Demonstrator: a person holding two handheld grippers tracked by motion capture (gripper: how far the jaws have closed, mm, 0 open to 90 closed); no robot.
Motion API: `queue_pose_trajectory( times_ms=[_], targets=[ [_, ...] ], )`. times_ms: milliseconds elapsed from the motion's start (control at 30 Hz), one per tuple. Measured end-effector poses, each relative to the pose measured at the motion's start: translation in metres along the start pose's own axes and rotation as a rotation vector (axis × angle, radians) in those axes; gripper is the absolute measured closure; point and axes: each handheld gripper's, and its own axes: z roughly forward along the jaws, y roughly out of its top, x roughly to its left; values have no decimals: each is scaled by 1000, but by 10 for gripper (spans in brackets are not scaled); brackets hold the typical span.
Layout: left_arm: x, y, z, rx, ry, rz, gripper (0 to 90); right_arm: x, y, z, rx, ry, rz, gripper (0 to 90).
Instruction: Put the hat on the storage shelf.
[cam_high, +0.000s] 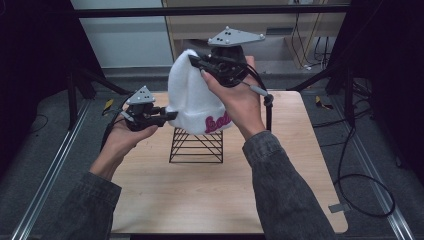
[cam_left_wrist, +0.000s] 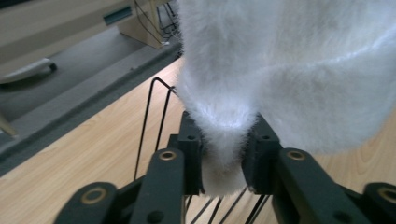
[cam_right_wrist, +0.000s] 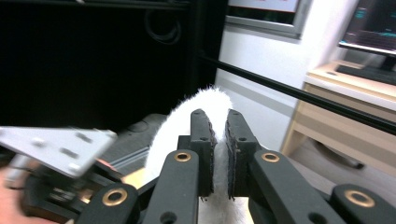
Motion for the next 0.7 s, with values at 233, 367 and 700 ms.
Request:
queue_pose_trajectory(
  times_ms=[233,367,700],
  targets=[
    [1,4,-2,-36,55,-32,751,-25,-18,-4,33,-66,30,839],
    [2,5,-3,-51,43,-56,751,-35,-26,-5,44,-84,59,839],
    [9,-1,3,-21,99,-49,753,-40,-45,3,84,-92,74,838]
  ],
)
